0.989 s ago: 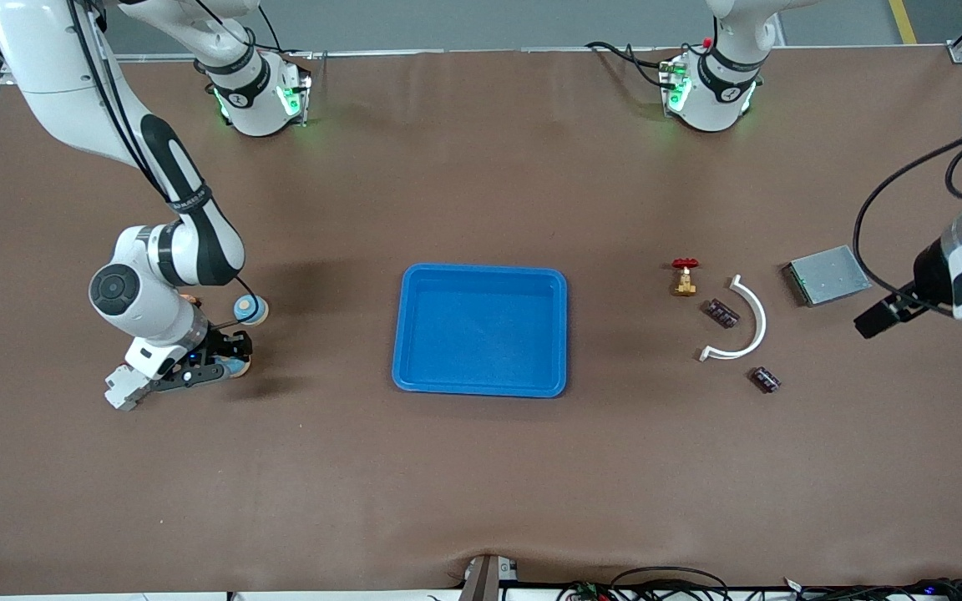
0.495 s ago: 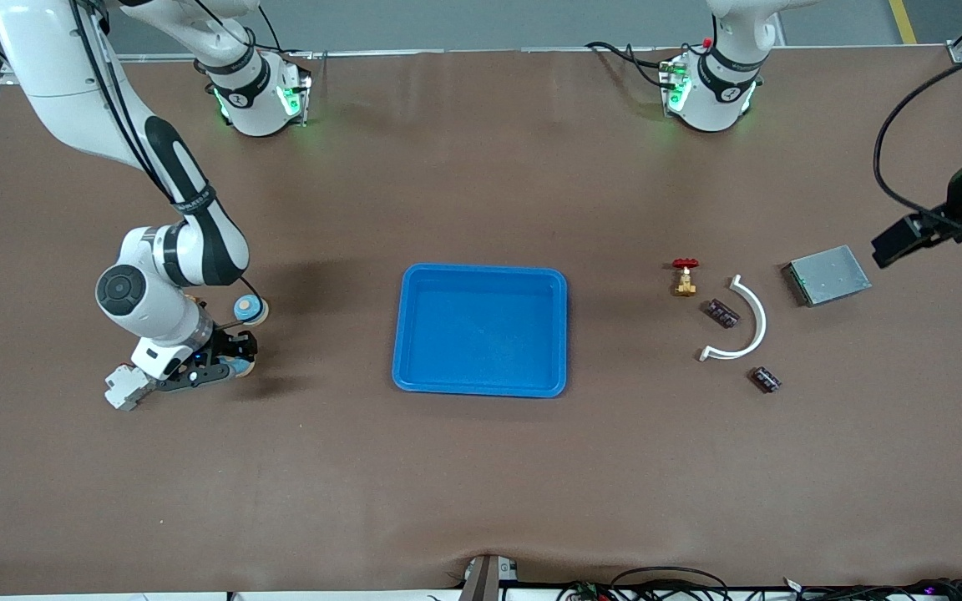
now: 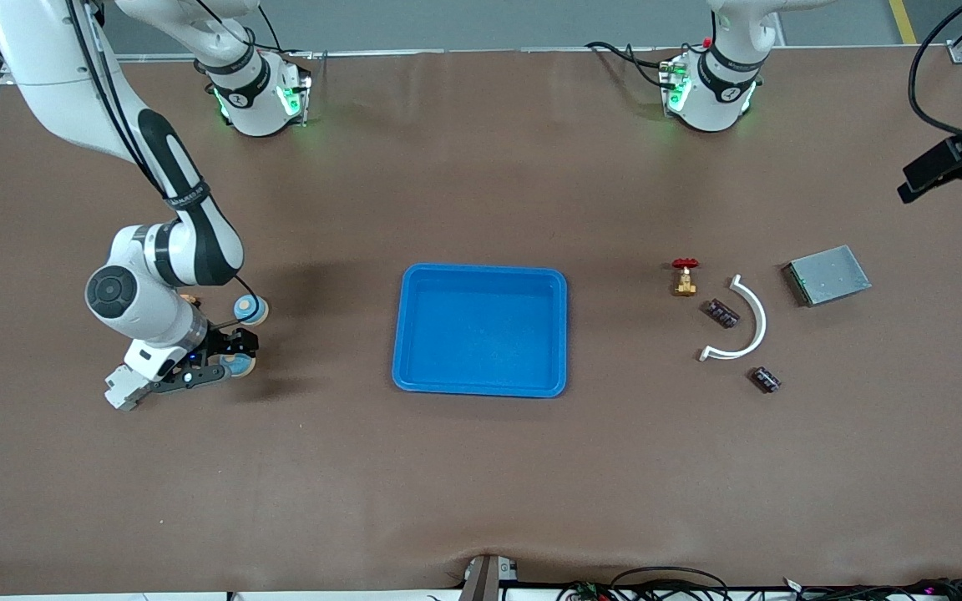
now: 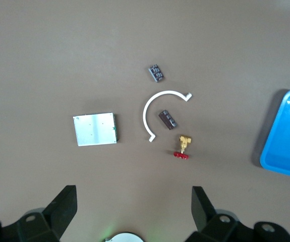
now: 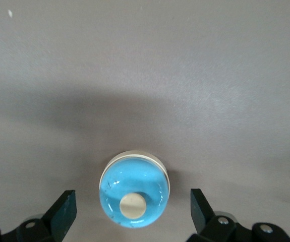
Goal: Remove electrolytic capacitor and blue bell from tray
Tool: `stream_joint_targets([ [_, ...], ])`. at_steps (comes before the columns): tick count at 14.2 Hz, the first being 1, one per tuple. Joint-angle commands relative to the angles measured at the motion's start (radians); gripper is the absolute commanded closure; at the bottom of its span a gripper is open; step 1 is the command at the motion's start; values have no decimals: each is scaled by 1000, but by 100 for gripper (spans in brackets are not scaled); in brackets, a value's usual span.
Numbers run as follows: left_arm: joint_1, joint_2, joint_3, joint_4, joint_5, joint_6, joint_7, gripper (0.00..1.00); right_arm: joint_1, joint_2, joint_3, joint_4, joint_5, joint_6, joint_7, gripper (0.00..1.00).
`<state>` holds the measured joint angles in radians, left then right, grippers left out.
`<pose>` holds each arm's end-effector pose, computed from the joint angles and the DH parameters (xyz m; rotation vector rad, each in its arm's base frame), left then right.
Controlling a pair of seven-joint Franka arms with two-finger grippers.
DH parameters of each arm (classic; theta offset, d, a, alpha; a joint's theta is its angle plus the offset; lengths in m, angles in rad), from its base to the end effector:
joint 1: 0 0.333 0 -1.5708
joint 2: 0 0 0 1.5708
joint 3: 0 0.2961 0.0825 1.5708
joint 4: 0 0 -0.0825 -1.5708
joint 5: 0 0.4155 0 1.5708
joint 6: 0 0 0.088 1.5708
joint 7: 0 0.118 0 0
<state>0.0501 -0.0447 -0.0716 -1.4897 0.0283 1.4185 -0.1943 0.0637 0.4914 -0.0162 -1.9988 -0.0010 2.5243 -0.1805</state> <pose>0.5559 -0.0092 0.6462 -3.0953 -0.2744 0.0359 0.6213 0.0294 0.1598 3.1099 0.3606 0.0525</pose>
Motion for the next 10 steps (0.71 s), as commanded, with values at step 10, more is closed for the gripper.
stream_joint_targets([
  [10, -24, -46, -31, -57, -22, -15, 76, 0, -28, -266, -1, 302, 13, -720, 32, 0],
])
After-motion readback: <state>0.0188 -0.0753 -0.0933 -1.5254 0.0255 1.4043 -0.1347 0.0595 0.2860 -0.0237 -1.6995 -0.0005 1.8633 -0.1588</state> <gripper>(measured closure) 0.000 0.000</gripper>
